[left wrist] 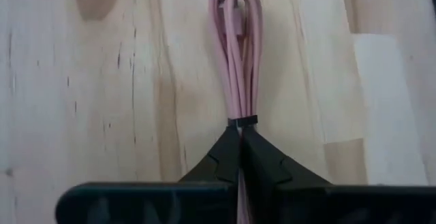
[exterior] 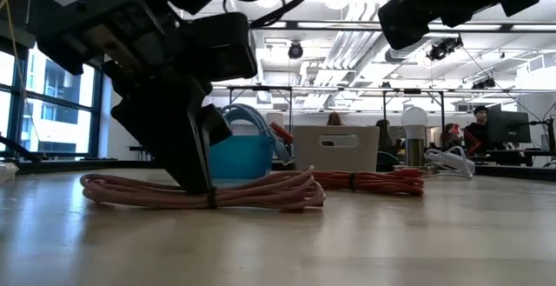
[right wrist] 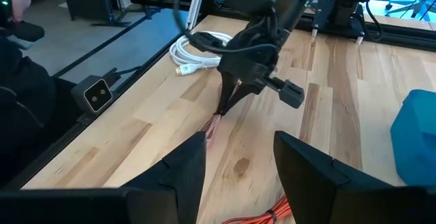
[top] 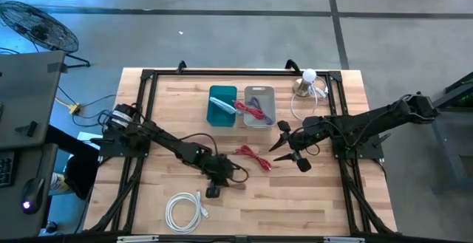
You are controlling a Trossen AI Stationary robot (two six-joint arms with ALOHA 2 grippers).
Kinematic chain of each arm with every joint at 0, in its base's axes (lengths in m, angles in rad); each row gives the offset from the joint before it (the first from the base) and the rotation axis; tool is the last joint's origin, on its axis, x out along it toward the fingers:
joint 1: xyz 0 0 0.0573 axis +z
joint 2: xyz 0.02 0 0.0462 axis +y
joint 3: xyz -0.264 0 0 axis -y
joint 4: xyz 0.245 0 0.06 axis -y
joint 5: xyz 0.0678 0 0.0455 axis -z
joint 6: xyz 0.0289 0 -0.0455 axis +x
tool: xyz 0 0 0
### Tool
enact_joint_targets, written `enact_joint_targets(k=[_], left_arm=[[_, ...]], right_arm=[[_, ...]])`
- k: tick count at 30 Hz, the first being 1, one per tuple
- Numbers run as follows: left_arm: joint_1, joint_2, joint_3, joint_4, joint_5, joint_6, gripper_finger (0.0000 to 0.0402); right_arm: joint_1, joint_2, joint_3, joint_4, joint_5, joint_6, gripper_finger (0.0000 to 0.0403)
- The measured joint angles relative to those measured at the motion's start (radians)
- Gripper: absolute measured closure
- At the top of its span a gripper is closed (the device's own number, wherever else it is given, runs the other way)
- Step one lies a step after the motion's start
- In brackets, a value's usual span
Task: Pick & Place USB Port
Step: Put the pink charger cable into the gray bin
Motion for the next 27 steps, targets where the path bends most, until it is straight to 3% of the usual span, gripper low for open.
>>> enact_joint_targets(k=[9, 15, 27], left_arm=[[-0.004, -0.004, 0.189, -0.323, -0.213, 0.181, 0.04], [-0.028, -0.111, 0.257, -0.548, -0.37, 0.201, 0.0401], [-0.12, -0.378, 0.261, -0.579, -0.715, 0.238, 0.0401]], right_arm=[[0.0, 0.0, 0.0, 0.01, -0.026, 0.004, 0.0238], [0.0, -0.007, 0.001, 0.011, -0.074, 0.003, 0.0238], [0.043, -0.026, 0.001, 0.049, -0.057, -0.067, 0.0238]])
